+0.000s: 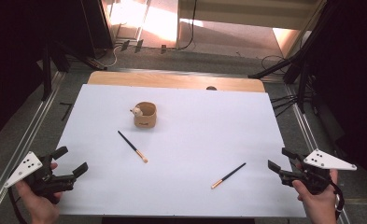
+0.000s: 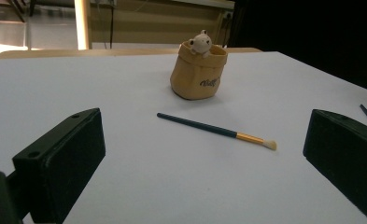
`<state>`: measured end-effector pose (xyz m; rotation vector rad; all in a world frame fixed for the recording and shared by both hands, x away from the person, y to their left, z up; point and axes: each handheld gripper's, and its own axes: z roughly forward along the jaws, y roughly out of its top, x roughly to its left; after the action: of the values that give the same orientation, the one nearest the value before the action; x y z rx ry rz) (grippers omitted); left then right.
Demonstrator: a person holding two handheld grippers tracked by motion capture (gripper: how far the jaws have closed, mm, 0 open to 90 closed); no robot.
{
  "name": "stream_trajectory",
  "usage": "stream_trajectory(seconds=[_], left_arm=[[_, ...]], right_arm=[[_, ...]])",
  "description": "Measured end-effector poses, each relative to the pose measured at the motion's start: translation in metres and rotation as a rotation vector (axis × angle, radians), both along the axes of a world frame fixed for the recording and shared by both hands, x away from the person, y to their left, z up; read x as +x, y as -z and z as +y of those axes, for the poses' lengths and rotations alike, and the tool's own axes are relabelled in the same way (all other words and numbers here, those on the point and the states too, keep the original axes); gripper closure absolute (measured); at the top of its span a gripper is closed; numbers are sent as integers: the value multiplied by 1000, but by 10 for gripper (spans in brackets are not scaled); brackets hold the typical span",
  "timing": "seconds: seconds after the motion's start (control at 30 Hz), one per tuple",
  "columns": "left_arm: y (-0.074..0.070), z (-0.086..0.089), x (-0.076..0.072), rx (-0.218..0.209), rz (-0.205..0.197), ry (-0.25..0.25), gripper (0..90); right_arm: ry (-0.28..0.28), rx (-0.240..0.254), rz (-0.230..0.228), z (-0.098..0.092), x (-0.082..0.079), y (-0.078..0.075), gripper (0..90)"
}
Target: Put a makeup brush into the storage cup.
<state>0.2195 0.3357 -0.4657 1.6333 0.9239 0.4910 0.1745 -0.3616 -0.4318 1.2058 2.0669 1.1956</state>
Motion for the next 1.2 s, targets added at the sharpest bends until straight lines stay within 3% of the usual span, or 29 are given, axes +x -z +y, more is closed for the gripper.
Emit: stream_trajectory(seconds=[0.2, 0.3, 0.33, 0.37, 0.4, 0.43, 0.47, 0.57, 0.6, 0.67, 0.7, 0.83, 1.0, 1.07, 1.17, 1.2], left_arm=[[0, 0, 0, 0, -1, 0, 0], [0, -1, 0, 8, -3, 3, 0], [0, -2, 0, 10, -3, 4, 0], [0, -3, 0, 16, -2, 11, 0], [0, -3, 0, 16, -2, 11, 0], [1, -3, 1, 16, -5, 12, 0], [1, -4, 1, 23, -1, 9, 0], [1, -4, 1, 27, 1, 16, 0], [1, -4, 1, 27, 1, 16, 0], [1, -5, 1, 28, 2, 18, 0], [1, -5, 1, 28, 2, 18, 0], [1, -5, 1, 28, -1, 18, 0], [1, -4, 0, 29, -2, 19, 0], [1, -4, 0, 27, -4, 22, 0], [1, -4, 0, 28, -4, 22, 0], [1, -4, 0, 28, -3, 21, 0]], right_arm=[[-86, -61, 34, 7, 13, -5, 335], [-164, -116, 86, 13, 22, -8, 374], [-164, -116, 86, 13, 22, -8, 374], [-214, -126, 105, 15, 27, -9, 393], [-214, -126, 105, 15, 27, -9, 393], [-269, -146, 124, 17, 33, -11, 414], [-269, -146, 124, 17, 33, -11, 414], [-373, -203, 136, 23, 40, -13, 448], [-373, -203, 136, 23, 40, -13, 448], [-419, -266, 140, 29, 45, -16, 486], [-419, -266, 140, 29, 45, -16, 486], [-490, -345, 155, 38, 55, -19, 503], [-542, -387, 151, 45, 62, -20, 521], [-588, -415, 154, 49, 66, -19, 533], [-616, -410, 150, 53, 68, -18, 535], [-649, -425, 155, 57, 71, -15, 535]])
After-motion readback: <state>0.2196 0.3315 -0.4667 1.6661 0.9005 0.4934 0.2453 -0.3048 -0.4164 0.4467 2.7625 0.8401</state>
